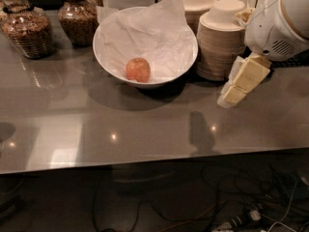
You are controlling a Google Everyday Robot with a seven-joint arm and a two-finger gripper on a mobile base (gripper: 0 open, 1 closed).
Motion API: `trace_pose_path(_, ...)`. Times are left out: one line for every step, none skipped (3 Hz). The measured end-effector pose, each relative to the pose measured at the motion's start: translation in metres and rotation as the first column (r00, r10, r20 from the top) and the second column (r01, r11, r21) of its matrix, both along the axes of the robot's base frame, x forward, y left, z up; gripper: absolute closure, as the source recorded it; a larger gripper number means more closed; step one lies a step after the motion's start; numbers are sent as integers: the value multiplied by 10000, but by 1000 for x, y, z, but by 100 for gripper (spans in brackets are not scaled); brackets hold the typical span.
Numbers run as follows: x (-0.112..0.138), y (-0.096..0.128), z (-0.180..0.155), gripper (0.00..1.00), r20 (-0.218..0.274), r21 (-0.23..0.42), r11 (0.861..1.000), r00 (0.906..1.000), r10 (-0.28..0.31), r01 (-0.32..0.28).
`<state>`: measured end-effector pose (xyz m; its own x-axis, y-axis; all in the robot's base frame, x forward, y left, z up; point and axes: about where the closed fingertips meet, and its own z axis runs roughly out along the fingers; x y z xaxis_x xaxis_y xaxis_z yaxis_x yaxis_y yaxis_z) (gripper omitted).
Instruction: Pick apple from white bowl
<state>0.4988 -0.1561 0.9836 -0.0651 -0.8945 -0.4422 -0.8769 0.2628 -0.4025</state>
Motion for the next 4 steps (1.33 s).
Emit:
trace_pose_path(30,36,5,0,342,572,9971,9982,484,-503)
trace_pose_path(56,70,8,0,440,995,9891,9936,1043,-1083)
trace_pose_path(79,113,14,0,394,1582,9699,9826,1812,-1852)
trace_pose_path(79,114,14,0,521,1533,9688,9806,1889,-1948)
